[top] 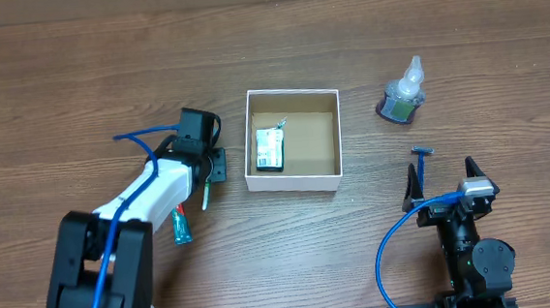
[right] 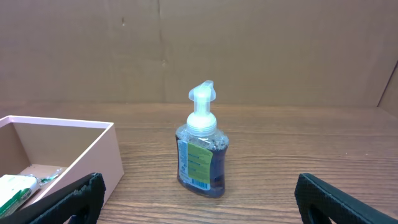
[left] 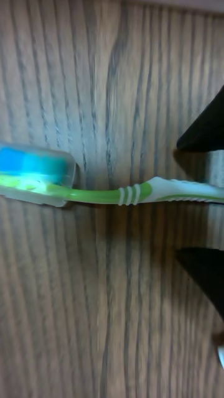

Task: Pack container
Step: 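Lift the toothbrush and place it into the box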

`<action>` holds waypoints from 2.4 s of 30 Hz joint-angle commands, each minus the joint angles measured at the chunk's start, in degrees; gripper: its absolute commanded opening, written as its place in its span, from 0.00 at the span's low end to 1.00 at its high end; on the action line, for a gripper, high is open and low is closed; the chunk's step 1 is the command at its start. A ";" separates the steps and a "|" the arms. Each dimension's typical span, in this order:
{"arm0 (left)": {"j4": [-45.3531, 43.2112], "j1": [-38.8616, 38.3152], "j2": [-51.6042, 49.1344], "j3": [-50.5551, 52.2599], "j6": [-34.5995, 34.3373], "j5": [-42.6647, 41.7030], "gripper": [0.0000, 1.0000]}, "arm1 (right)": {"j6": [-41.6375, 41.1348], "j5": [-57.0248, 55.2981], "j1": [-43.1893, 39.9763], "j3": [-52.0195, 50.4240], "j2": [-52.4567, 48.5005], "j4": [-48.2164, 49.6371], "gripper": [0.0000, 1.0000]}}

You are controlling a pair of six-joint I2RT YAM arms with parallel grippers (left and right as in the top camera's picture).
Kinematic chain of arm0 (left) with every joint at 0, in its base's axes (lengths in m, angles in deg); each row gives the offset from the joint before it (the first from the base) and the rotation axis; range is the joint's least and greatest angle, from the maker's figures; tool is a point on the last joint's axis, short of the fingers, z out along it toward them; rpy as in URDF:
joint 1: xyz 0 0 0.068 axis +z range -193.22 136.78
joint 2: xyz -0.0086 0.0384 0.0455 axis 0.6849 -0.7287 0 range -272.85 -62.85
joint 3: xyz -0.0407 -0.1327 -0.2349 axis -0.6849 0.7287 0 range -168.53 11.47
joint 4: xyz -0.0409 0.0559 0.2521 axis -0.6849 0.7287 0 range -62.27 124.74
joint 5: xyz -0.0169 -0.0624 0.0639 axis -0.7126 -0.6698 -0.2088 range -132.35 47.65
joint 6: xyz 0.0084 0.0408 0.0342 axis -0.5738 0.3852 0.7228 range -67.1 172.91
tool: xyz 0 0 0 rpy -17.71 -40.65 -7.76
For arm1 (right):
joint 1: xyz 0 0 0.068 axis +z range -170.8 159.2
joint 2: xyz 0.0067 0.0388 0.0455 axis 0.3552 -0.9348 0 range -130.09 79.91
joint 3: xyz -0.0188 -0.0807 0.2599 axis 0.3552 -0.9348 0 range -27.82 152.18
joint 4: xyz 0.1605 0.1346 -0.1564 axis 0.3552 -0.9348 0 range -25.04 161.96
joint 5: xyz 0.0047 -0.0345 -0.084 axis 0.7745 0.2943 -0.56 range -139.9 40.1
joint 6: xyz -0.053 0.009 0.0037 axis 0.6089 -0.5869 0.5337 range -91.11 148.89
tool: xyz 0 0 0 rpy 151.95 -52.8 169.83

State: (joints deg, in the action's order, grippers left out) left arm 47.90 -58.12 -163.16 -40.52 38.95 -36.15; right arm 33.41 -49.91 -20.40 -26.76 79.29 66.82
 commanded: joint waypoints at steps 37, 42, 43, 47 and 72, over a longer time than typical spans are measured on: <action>27.43 -1.70 4.85 -24.90 -0.48 1.97 0.07 | 0.02 0.15 -0.20 -0.61 0.44 0.31 1.00; 29.75 -5.97 8.70 -30.45 -3.08 1.64 0.08 | 0.04 0.15 -0.20 -0.61 0.44 0.31 1.00; 29.62 -7.34 9.44 -30.80 -4.20 1.66 0.08 | 0.04 0.15 -0.20 -0.61 0.44 0.31 1.00; 28.37 -11.76 10.08 -30.82 -8.00 1.68 0.10 | 0.04 0.15 -0.20 -0.61 0.44 0.31 1.00; 22.58 -17.31 1.90 -31.56 -13.05 7.56 0.13 | 0.04 0.15 -0.20 -0.61 0.44 0.31 1.00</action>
State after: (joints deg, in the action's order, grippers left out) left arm 68.77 -75.87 -163.46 -70.61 26.88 -32.66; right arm 33.38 -49.89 -20.40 -26.76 79.29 66.77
